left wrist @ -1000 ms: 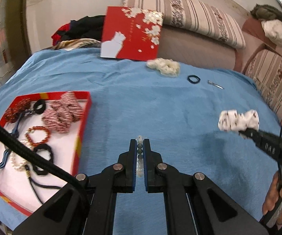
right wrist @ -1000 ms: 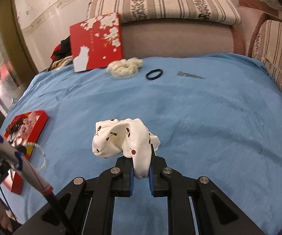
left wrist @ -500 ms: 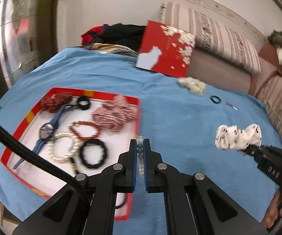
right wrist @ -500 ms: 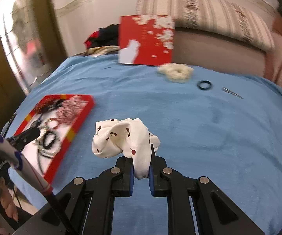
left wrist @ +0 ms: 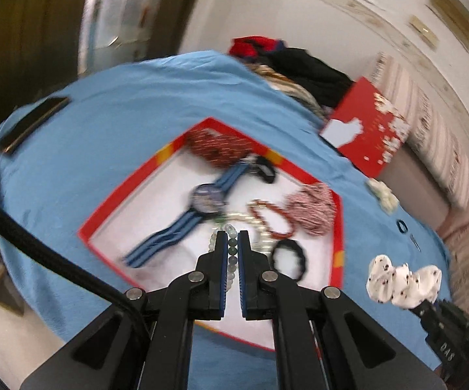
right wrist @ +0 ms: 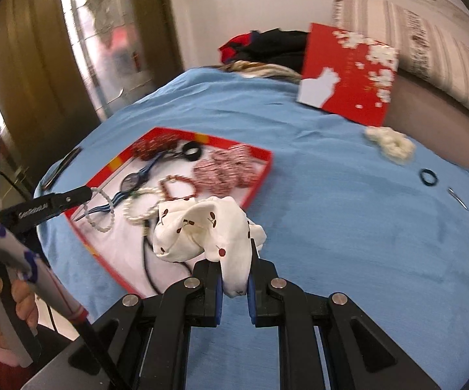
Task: Organize jewelry
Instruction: 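Carry the bracelet and scrunchie into the red tray and open both tools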
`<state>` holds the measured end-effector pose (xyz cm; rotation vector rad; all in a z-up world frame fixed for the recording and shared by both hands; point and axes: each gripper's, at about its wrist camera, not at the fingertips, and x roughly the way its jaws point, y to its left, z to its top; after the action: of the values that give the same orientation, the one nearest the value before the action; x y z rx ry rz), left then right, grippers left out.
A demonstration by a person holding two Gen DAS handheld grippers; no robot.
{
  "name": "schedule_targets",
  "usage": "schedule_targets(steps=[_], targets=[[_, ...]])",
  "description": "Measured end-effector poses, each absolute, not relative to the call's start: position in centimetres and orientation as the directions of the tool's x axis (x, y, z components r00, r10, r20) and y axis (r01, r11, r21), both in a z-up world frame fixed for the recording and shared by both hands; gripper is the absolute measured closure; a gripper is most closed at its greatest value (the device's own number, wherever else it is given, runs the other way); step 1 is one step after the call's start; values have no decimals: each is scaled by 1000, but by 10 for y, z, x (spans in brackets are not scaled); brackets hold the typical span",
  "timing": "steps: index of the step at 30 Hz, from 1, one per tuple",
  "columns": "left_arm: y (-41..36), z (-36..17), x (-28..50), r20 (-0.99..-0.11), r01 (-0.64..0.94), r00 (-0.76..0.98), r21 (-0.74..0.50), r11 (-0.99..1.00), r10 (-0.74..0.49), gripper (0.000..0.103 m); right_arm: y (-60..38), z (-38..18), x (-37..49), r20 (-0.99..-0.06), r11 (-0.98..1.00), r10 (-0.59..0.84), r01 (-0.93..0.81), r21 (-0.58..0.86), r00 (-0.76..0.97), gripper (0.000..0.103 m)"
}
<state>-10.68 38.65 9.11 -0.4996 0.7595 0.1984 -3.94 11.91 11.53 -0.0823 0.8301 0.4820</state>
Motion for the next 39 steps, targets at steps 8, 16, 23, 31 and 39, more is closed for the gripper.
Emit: schedule_targets(steps=[8,16,23,31,39], targets=[[396,68,-99,-764,-389,645,-368,845,-37,98,160,98,-23,-779,863,357,-501,63,516,90],[395,73,-99,-758,-389,652,-353,851,-16,98,175,92,-26,-795,835,395,-541,102,460,90],[410,69,-97,-761,-423,648,-380,823,-18,95,202,79,-43,-801,777,477,-599,192,361,90],[420,75,-103,-735,-452,678,-405,795,11,72,228,54,-42,-819,757,502,-599,260,279,87],[432,74,-106,-742,-498,668,-398,771,49,65,207,65,-48,-830,764,462,-616,193,312,44]])
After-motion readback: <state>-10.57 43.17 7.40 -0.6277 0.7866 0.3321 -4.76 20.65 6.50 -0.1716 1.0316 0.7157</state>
